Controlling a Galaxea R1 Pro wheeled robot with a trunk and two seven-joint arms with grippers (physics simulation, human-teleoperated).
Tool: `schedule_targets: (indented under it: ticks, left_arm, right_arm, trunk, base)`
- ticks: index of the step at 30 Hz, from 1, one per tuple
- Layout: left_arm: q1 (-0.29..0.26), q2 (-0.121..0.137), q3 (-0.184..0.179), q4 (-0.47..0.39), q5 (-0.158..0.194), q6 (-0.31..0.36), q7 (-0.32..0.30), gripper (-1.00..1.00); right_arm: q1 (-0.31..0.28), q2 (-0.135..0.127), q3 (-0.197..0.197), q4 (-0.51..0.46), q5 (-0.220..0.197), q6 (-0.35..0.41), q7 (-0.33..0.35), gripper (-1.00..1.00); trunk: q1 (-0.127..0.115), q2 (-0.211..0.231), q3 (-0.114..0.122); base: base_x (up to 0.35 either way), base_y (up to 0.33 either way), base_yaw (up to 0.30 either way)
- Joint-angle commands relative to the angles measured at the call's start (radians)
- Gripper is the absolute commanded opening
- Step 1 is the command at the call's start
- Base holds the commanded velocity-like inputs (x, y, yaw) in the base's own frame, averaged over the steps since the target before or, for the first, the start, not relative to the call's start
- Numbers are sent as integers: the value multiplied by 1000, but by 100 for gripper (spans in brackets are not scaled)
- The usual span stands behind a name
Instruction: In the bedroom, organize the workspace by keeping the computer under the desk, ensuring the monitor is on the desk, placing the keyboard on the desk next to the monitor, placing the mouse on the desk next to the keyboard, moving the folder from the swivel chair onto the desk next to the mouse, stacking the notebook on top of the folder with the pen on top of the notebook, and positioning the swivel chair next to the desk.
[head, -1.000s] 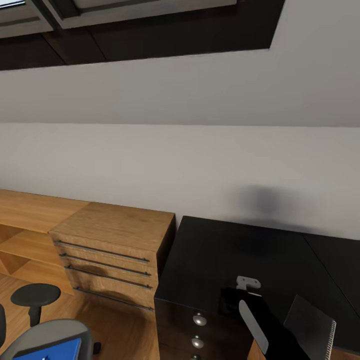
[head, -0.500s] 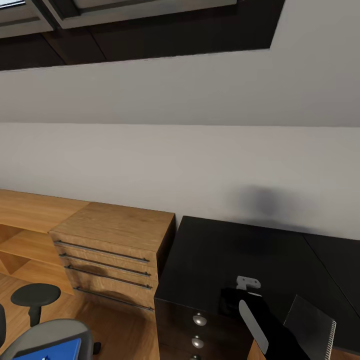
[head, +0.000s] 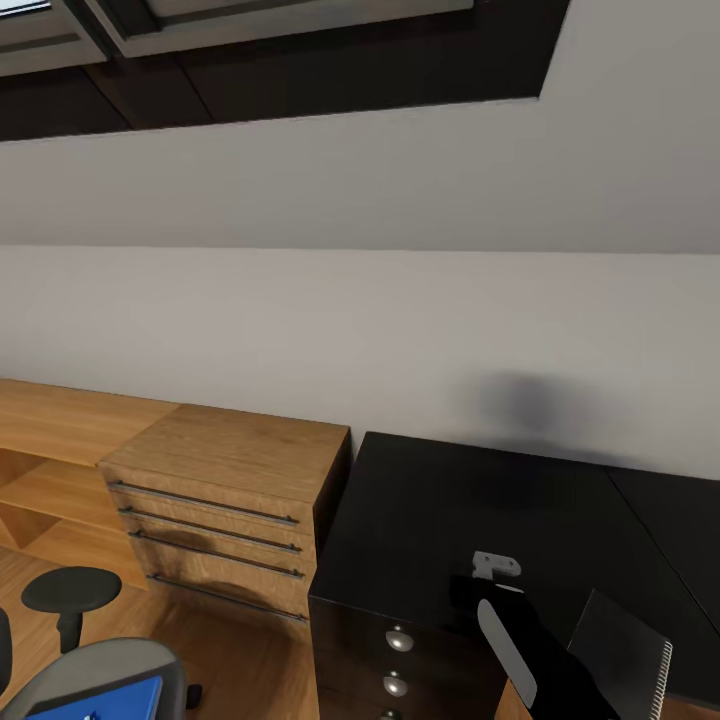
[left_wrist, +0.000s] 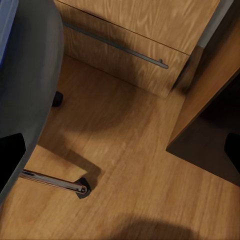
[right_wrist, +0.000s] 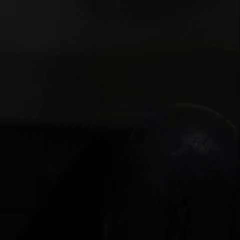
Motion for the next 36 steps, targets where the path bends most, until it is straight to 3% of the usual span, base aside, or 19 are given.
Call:
schedule_targets:
  ticks: [1, 26, 36]
  left_arm:
    - [-1, 0, 9, 0, -9, -2, -3, 100]
    - [-1, 1, 10, 0, -9, -2, -4, 100]
    - [-1, 1, 9, 0, -9, -3, -4, 100]
  right_arm:
    - [0, -1, 5, 12, -24, 0, -11, -100]
    - [0, -1, 5, 12, -24, -1, -11, -100]
    - [0, -5, 0, -39, -28, -1, -11, -100]
  trunk:
    - [0, -1, -1]
    - [0, -1, -1]
    - [-38, 69, 30]
  base:
    - [0, 0, 0]
    - [0, 0, 0]
    - [0, 0, 0]
